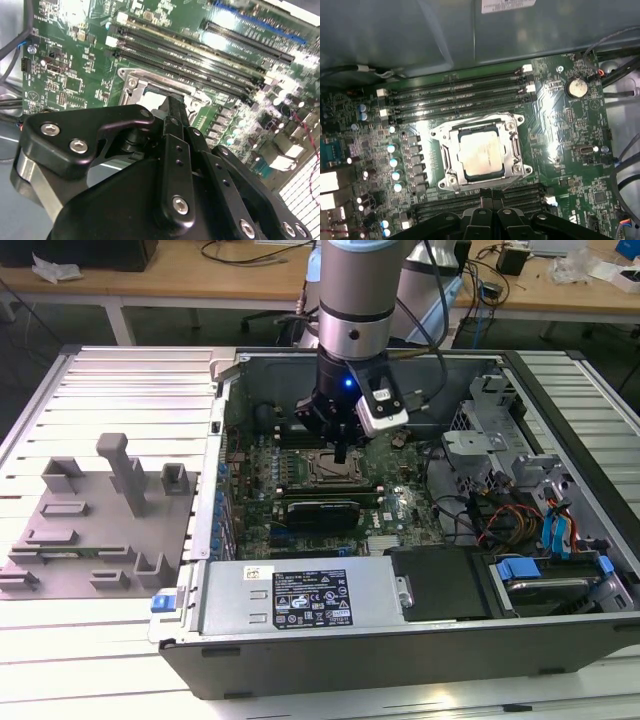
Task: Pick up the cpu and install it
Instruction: 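Install the second cpu locking lever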
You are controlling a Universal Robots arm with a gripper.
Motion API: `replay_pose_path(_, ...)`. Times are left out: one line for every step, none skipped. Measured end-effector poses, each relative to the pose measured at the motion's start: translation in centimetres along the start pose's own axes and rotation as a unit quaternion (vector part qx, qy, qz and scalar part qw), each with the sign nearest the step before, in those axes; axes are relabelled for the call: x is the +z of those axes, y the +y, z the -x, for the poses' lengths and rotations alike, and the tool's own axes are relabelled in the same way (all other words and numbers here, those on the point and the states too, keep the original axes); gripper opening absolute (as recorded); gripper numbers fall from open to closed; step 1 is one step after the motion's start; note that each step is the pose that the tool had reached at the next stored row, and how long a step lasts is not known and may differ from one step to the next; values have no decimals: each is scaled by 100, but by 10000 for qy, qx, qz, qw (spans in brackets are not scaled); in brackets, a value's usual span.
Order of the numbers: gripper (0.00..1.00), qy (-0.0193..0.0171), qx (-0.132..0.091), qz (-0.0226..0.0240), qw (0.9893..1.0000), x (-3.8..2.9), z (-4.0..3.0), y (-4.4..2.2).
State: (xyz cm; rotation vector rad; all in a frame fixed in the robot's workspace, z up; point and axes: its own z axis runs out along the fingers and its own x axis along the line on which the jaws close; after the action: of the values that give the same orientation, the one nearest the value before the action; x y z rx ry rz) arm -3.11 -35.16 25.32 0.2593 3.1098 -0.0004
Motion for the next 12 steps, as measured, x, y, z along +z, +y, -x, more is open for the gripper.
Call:
replay_pose_path(11, -1, -12, 1, 10000, 1, 2, -14)
replay_pose_path(11, -1, -45, 1, 10000, 3, 4, -29)
replay_pose_path(11, -2, -117, 3, 9999, 10, 4, -37)
replay_pose_path(11, -2, -164, 4, 9999, 14, 4, -39)
replay_pose_path(11, -2, -225, 5, 9997, 19, 3, -40)
replay_pose_path(11, -1, -300, 6, 9996, 23, 3, -42)
replay_pose_path(11, -1, -346, 7, 9994, 25, 3, -42)
replay_pose_path(11, -1, -372, 7, 9993, 26, 3, -42)
replay_pose_path(11, -1, -373, 8, 9993, 26, 3, -42)
replay_pose_path(11, -1, -373, 8, 9993, 26, 3, -42)
replay_pose_path(11, -1, -374, 8, 9993, 26, 3, -42)
replay_pose_path(11, -1, -374, 9, 9993, 28, 2, -42)
